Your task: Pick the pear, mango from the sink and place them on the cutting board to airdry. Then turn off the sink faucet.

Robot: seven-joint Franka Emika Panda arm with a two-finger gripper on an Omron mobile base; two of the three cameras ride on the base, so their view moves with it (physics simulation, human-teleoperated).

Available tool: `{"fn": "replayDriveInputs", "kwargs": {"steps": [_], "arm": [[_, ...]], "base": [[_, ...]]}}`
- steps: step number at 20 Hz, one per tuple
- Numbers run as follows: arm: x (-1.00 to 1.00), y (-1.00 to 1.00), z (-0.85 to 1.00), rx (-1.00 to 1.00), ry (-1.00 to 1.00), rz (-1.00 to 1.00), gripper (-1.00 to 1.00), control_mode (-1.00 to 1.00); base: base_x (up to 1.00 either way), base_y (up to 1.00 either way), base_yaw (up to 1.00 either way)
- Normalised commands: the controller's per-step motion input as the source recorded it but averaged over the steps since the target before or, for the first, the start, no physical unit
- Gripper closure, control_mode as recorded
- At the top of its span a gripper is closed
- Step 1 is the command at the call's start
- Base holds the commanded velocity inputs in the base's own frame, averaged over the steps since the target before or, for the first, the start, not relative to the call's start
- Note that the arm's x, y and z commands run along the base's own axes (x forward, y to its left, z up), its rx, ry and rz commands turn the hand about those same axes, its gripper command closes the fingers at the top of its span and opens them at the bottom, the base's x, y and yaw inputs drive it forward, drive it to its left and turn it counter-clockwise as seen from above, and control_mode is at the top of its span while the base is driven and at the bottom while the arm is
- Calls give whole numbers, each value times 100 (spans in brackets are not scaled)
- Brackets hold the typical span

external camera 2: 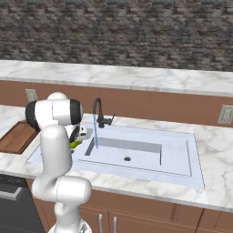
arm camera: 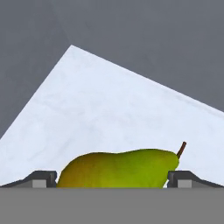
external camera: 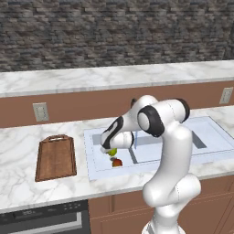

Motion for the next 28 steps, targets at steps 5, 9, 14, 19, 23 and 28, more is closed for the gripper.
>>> {"fn": "replayDriveInputs", "kwargs": {"steps": [5,9,14,19,23,28], "arm": [[2,11,-22,0,0,0,100,-100],[0,4,-11,0,0,0,100,-100],[0,1,0,0,-3,0,100,-100],[-6,8,1,0,-8,0,100,-100],[-23,5,15,0,-12,0,100,-100],[-26,0,24,0,-5,0,100,-100]], "base": [[0,0,0],[0,0,0],[0,0,0],[0,0,0],[0,0,0],[0,0,0]]}}
